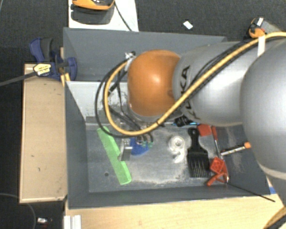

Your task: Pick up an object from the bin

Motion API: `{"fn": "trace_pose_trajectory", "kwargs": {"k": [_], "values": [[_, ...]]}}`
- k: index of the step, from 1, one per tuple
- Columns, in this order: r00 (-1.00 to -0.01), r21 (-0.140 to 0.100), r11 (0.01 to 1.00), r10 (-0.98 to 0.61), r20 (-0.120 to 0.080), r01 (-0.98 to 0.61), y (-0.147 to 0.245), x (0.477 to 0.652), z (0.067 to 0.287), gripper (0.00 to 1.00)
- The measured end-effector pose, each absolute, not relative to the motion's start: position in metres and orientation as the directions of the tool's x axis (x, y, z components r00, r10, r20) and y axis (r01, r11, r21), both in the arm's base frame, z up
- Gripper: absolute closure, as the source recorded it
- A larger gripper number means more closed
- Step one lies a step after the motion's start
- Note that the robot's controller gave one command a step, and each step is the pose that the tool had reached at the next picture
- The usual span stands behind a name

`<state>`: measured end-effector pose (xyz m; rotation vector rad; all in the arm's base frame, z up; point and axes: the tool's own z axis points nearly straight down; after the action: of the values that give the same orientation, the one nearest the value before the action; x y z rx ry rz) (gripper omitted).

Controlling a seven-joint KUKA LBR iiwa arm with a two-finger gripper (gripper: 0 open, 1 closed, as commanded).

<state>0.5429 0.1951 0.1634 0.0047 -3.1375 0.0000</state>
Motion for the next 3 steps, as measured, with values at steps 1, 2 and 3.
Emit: {"fn": "trace_pose_trajectory", "kwargs": {"k": [1,2,3], "values": [[-1.0,0.001,1.0,0.003,-0.002,0.003,0.194,0.545,0.167,0.0],[-0.993,0.002,0.993,-0.117,-0.007,-0.117,0.136,0.567,0.097,0.0],[-0.946,0.002,0.946,-0.323,-0.011,-0.323,0.119,0.569,0.071,0.0]]}}
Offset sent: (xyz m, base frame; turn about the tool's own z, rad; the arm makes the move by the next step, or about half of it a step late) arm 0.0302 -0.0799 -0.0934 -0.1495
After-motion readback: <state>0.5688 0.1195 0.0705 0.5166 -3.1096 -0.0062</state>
